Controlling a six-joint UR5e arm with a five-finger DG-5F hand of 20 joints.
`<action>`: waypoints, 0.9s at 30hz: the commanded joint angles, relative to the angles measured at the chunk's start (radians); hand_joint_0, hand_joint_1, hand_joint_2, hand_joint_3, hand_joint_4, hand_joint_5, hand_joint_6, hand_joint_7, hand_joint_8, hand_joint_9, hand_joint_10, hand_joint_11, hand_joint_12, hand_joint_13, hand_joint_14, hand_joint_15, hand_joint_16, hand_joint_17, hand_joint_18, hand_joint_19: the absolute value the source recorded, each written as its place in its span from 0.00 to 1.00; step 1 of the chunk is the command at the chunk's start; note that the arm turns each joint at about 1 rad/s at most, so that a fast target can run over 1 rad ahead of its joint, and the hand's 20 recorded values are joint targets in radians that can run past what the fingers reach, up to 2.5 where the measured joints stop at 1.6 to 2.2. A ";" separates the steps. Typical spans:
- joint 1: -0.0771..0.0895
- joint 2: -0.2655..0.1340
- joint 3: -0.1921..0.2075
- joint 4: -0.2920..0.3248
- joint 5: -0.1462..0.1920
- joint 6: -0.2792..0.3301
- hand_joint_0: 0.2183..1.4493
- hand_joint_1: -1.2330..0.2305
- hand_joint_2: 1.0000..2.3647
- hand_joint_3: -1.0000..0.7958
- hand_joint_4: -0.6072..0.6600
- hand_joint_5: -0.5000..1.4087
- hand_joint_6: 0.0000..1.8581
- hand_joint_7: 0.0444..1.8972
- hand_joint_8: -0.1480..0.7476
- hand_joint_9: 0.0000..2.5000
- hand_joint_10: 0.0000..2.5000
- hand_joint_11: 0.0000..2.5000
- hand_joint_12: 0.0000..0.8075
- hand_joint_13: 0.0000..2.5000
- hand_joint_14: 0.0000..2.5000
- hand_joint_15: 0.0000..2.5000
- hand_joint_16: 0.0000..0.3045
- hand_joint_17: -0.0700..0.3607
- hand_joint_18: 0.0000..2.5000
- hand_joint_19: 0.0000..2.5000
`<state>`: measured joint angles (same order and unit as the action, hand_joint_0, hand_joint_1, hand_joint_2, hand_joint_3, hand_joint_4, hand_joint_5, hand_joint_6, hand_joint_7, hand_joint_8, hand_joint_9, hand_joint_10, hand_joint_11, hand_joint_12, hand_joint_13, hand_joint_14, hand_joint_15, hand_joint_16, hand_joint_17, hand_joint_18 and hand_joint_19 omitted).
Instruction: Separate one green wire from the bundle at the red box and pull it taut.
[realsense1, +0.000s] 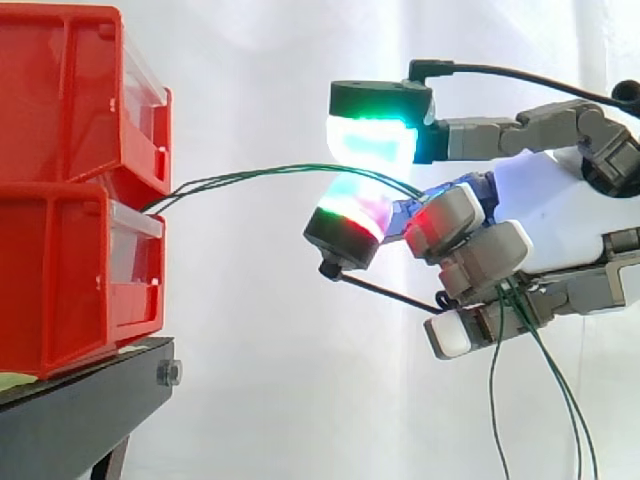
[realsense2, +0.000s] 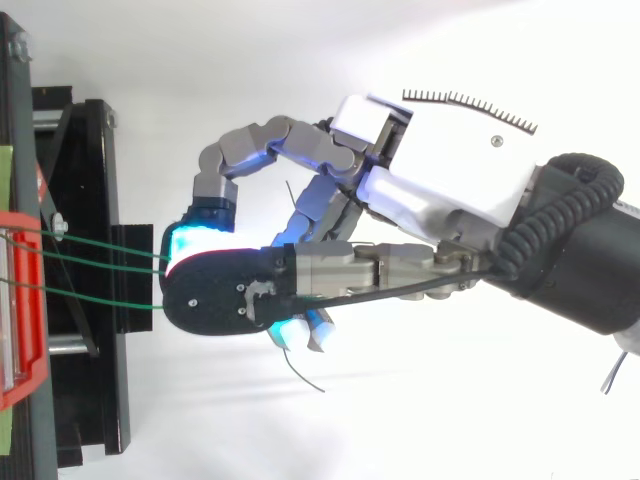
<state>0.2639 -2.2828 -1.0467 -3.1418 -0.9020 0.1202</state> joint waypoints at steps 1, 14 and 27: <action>0.000 0.000 0.000 -0.003 0.000 0.001 0.32 0.31 0.01 0.45 0.49 0.17 0.48 0.56 0.45 0.54 0.01 0.43 0.44 0.59 0.01 0.46 0.18 0.45 0.39 0.26; 0.003 0.000 0.000 -0.004 -0.002 0.001 0.31 0.34 0.00 0.28 0.50 0.17 0.48 0.56 0.43 0.54 0.01 0.44 0.42 0.59 0.01 0.46 0.17 0.43 0.38 0.27; 0.003 0.000 0.000 -0.003 -0.002 0.003 0.33 0.31 0.01 0.41 0.46 0.17 0.48 0.60 0.44 0.55 0.01 0.44 0.42 0.59 0.01 0.46 0.17 0.43 0.38 0.27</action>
<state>0.2680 -2.2826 -1.0465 -3.1448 -0.9036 0.1223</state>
